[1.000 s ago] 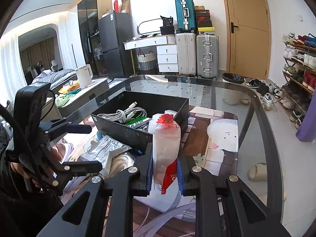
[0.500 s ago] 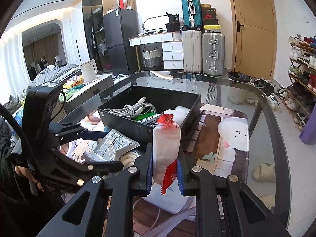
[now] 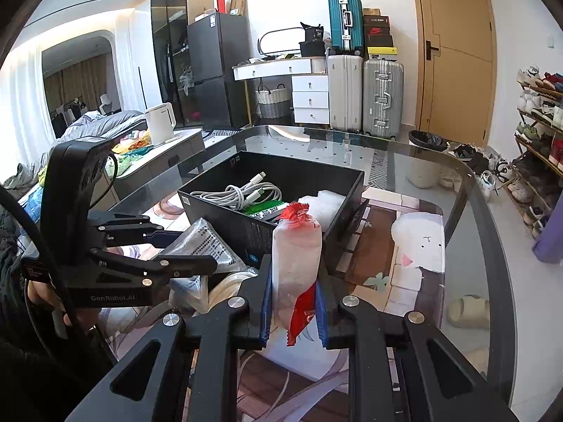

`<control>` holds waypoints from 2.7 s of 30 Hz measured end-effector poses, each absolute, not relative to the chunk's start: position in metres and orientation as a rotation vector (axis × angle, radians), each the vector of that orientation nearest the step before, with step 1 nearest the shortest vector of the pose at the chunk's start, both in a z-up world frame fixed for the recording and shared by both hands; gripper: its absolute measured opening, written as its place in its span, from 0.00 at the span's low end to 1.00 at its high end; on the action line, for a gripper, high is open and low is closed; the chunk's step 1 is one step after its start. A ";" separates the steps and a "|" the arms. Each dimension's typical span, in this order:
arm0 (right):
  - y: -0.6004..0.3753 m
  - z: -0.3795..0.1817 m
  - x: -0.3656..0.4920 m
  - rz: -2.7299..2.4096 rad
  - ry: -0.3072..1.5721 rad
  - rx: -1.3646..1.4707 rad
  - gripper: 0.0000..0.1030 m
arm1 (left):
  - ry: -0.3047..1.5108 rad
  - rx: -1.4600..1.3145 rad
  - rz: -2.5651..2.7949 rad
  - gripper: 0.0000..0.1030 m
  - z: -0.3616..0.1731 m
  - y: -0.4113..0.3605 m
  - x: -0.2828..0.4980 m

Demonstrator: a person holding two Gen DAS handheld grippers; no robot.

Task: Organize soft objects
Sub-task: 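Lift the red-edged packet with the right gripper while the left grasps the white sachet, then carry the packet and sachet over the crate, lower them in, open both grippers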

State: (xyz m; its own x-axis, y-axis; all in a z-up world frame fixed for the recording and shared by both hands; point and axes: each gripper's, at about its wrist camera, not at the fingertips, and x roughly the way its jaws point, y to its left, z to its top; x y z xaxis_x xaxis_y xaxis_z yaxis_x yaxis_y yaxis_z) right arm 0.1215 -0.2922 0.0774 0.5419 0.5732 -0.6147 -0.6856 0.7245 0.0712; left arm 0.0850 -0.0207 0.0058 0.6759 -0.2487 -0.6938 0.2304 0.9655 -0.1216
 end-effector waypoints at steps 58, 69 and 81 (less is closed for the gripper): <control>-0.270 0.116 0.119 0.820 0.536 -0.140 0.19 | 0.553 -0.056 -0.246 0.04 0.094 0.014 0.093; -0.256 0.112 0.145 0.801 0.561 -0.131 0.19 | 0.562 -0.054 -0.221 0.04 0.089 0.013 0.127; -0.240 0.105 0.162 0.768 0.560 -0.186 0.27 | 0.596 -0.039 -0.203 0.05 0.076 0.010 0.152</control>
